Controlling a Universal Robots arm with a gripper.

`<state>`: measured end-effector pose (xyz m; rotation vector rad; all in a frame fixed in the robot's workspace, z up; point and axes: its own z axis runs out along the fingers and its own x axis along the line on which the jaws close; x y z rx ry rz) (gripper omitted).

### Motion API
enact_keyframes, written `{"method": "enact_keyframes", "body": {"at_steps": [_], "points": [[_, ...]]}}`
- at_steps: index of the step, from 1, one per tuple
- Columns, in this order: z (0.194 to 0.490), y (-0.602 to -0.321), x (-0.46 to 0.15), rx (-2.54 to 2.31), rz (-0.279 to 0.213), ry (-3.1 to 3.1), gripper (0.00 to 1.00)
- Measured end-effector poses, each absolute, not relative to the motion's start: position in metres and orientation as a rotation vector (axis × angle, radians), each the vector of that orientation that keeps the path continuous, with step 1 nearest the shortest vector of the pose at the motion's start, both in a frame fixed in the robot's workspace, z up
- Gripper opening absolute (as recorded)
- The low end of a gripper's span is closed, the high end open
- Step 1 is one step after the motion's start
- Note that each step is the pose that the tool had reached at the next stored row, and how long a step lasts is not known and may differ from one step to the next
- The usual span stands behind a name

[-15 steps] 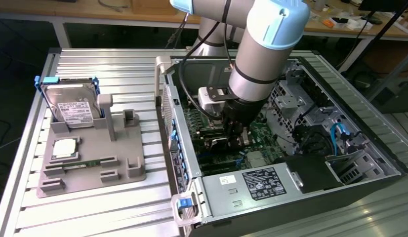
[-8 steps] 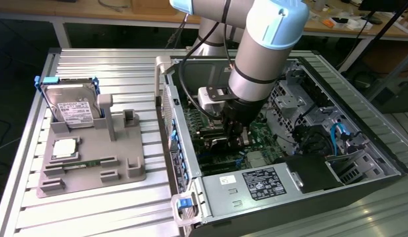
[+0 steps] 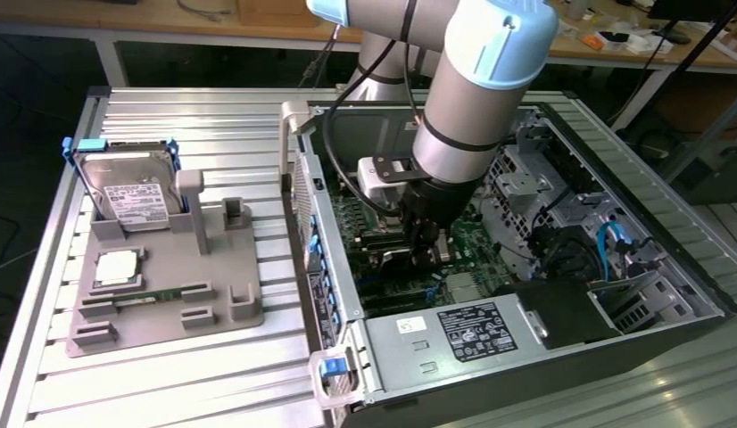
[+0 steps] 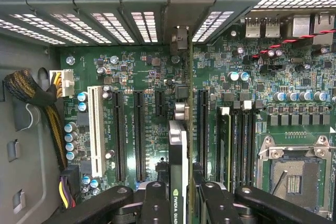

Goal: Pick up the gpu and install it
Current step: 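Insert the gpu into the slot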

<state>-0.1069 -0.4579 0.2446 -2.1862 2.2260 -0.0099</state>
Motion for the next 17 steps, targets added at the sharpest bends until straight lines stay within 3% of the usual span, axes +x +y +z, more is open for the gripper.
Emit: {"method": "enact_keyframes", "body": {"at_steps": [5,6,8,9,17], "points": [[0.2445,-0.4579,-0.1070,-2.186,-0.010,2.226,0.28],[0.2445,-0.4579,-0.1070,-2.186,-0.010,2.226,0.34],[0.2444,-0.4579,-0.1069,-2.186,-0.010,2.226,0.34],[0.2444,-0.4579,-0.1069,-2.186,-0.010,2.226,0.40],[0.2459,-0.4579,-0.1069,-2.186,-0.010,2.226,0.40]]}}
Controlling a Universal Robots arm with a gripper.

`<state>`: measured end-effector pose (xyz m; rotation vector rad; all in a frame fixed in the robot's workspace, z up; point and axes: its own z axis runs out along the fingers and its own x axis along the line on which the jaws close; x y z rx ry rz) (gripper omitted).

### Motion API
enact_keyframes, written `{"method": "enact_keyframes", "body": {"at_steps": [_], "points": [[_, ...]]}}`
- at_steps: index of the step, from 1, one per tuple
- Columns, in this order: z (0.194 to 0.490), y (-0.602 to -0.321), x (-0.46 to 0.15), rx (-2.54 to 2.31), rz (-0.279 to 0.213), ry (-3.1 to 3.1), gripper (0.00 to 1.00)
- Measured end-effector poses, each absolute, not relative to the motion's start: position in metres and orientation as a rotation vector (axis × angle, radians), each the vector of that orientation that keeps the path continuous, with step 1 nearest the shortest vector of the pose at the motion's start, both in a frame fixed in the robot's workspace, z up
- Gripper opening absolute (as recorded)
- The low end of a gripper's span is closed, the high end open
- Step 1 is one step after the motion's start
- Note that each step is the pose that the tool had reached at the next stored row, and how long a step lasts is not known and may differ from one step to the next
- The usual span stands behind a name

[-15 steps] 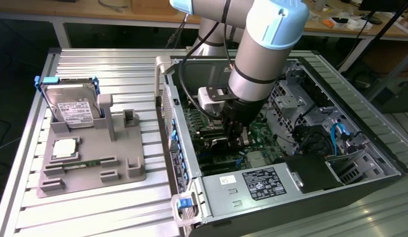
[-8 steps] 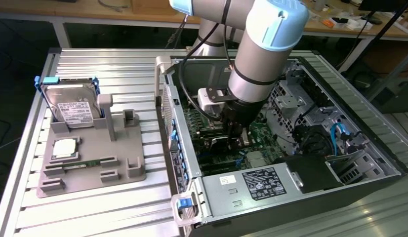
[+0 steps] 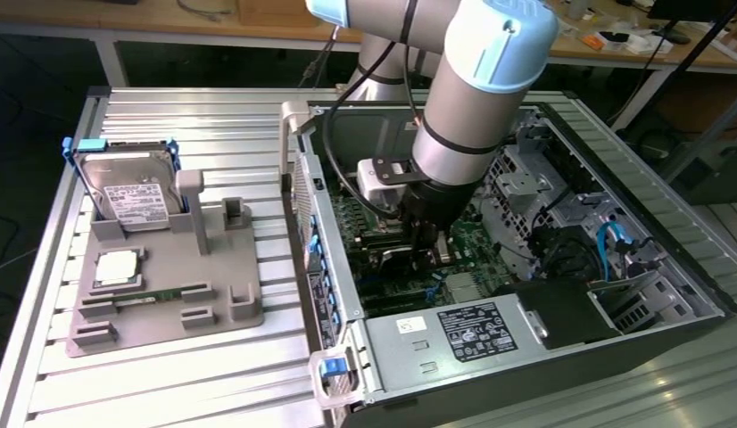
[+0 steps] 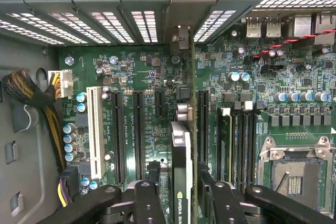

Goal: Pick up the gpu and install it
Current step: 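Insert the gpu into the slot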

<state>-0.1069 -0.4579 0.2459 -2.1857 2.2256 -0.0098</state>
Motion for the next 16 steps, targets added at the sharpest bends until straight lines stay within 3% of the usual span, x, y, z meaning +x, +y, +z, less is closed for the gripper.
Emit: {"method": "enact_keyframes", "body": {"at_steps": [16], "points": [[0.272,-0.458,-0.107,-2.184,-0.014,2.224,0.40]]}}
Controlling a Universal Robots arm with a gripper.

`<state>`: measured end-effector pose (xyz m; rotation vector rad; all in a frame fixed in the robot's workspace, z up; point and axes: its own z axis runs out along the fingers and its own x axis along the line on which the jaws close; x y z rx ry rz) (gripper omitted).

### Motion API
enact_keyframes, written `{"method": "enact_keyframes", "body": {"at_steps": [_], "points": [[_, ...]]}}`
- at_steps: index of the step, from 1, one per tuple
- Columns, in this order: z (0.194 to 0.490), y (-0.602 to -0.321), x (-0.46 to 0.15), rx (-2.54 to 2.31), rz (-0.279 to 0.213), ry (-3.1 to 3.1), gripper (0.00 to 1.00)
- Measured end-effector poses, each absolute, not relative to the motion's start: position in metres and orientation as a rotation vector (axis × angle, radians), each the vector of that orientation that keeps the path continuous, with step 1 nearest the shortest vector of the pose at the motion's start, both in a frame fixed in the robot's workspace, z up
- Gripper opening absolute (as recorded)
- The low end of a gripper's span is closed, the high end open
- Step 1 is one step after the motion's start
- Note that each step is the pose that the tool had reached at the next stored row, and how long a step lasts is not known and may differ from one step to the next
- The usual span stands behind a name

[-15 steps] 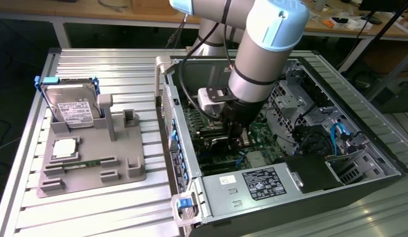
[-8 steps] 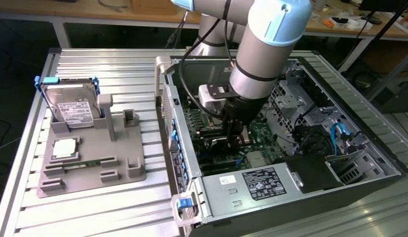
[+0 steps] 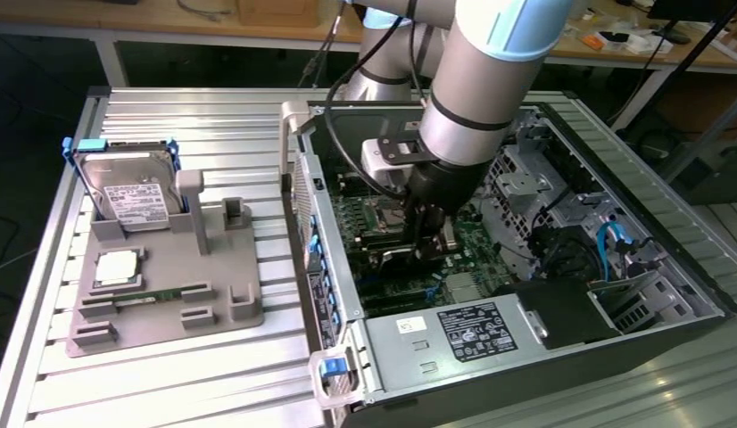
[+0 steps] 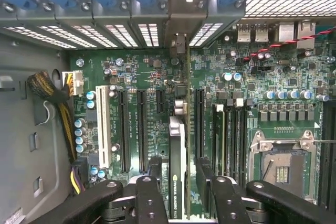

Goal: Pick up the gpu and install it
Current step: 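Insert the gpu into the slot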

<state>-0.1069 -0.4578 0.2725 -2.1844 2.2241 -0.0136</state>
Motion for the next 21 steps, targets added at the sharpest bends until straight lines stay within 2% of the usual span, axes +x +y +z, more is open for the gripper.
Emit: {"method": "enact_keyframes", "body": {"at_steps": [8,12,13,21], "points": [[0.2807,-0.4578,-0.1069,-2.183,-0.014,2.223,0.38],[0.2807,-0.4578,-0.1069,-2.184,-0.014,2.223,0.14],[0.2807,-0.4578,-0.1069,-2.183,-0.014,2.223,0.11],[0.2807,-0.4578,-0.1069,-2.183,-0.014,2.223,0.11]]}}
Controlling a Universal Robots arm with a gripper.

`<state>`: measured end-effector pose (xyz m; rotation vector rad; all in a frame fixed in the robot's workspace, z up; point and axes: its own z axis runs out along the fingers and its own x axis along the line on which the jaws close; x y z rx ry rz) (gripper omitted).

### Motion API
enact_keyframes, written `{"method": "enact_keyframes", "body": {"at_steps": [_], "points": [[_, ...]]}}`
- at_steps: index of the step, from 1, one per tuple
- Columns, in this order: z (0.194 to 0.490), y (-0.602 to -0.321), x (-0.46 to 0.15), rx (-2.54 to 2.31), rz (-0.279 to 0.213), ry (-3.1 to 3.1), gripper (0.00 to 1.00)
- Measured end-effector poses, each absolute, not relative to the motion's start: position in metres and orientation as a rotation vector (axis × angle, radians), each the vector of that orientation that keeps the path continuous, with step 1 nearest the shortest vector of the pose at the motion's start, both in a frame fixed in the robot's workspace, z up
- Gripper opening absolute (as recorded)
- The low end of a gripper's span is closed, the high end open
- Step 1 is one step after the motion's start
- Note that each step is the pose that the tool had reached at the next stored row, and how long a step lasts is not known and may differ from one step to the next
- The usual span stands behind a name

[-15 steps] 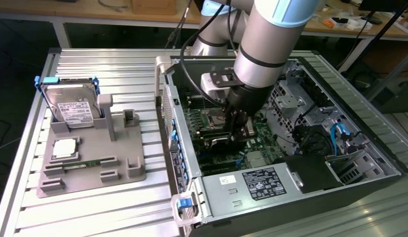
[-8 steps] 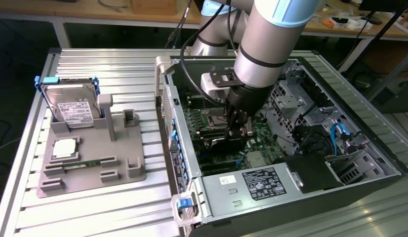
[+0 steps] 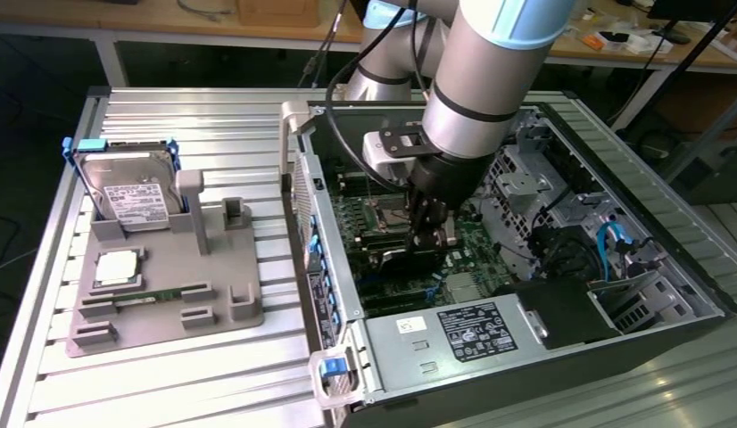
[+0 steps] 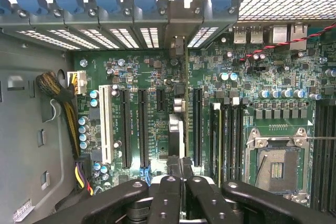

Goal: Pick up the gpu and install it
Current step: 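Insert the gpu into the slot, then press down on the gpu until it lock into place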

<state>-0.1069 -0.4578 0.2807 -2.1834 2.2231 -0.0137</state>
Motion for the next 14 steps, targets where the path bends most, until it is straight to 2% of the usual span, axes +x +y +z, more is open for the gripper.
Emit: {"method": "enact_keyframes", "body": {"at_steps": [9,14], "points": [[0.2807,-0.4569,-0.1068,-2.171,-0.014,2.235,0.11],[0.2804,-0.4569,-0.1068,-1.962,-0.018,2.422,0.11]]}}
